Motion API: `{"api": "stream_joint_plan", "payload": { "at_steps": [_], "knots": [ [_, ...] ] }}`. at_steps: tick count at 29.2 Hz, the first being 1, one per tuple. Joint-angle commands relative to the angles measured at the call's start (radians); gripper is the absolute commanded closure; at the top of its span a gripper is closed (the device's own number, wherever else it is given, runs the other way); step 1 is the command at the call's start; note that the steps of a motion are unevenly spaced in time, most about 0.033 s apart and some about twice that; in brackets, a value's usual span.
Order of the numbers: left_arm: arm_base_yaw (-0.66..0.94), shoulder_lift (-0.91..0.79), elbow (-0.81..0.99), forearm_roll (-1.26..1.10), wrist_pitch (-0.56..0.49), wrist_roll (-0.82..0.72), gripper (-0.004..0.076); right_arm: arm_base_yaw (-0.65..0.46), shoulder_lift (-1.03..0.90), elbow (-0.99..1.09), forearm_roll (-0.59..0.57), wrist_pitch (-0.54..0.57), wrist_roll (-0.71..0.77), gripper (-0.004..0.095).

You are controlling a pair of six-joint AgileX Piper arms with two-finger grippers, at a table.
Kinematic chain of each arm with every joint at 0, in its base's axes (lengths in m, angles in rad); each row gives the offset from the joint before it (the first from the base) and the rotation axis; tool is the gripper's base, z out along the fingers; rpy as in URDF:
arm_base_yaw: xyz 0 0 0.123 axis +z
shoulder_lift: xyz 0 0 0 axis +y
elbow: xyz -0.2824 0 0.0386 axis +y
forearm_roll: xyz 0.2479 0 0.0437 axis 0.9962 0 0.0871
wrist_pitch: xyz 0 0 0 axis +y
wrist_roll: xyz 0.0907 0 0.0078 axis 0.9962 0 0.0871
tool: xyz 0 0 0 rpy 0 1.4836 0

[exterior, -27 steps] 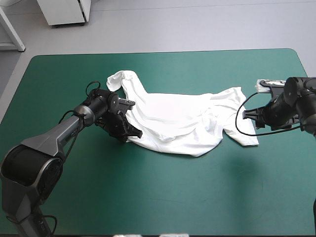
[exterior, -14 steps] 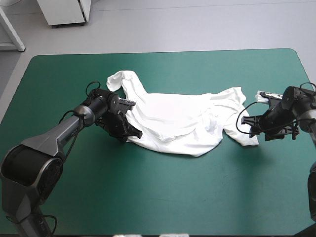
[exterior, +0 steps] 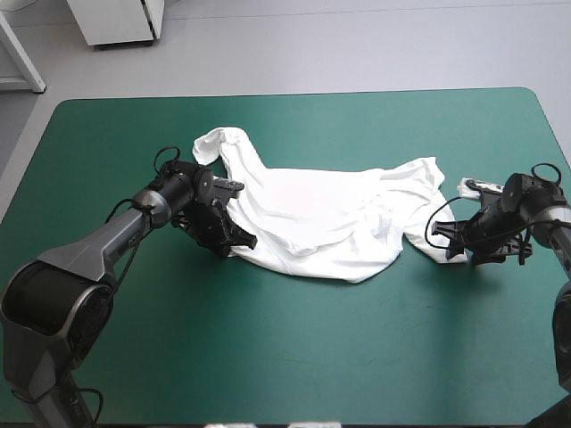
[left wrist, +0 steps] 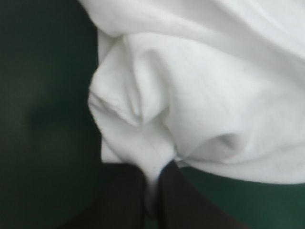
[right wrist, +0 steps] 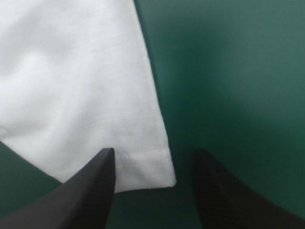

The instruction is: Fold the cloth

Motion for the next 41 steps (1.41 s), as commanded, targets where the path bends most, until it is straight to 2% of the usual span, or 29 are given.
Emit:
{"api": "stream_joint_plan", "payload": {
  "at_steps": [1,3,5,6,9,13,22,30,40,41],
  "knots": [
    [-0.006,-0.024,-0.012,-0.052,-0.015,0.0,0.0733,0.029,0.03,-0.015,0.03,-0.025,-0.004,0.056],
    [-0.006,-0.024,-0.012,-0.052,-0.015,0.0,0.0733,0.056,0.052,-0.015,0.03,-0.023,0.004,0.0695],
    [-0.006,-0.025,-0.012,-0.052,-0.015,0.0,0.0733,0.087,0.063,-0.015,0.027,-0.021,0.008,0.0874],
    [-0.006,-0.025,-0.012,-0.048,-0.015,0.0,0.0733,0.1,0.063,-0.015,0.024,-0.021,0.016,0.0927],
    [-0.004,-0.027,-0.032,-0.025,-0.008,0.0,0.0733,0.119,0.058,-0.017,0.02,-0.012,0.03,0.0925],
    [-0.004,-0.041,-0.108,0.04,0.053,0.0,0.0733,0.119,0.008,-0.039,0.014,0.052,0.03,0.0925],
    [-0.004,-0.147,-0.473,0.097,0.228,0.0,0.0733,0.119,-0.24,-0.234,-0.019,0.181,0.0,0.0925],
    [-0.004,-0.219,-0.835,0.097,0.226,0.003,0.0733,0.119,-0.349,-0.558,-0.027,0.248,-0.023,0.0925],
    [-0.004,-0.267,-1.244,0.095,0.224,0.003,0.0733,0.119,-0.357,-1.078,-0.007,0.293,-0.076,0.0925],
    [-0.004,-0.278,-1.307,0.095,0.213,0.003,0.0733,0.119,-0.357,-1.176,-0.004,0.296,-0.076,0.0925]
  ]
}}
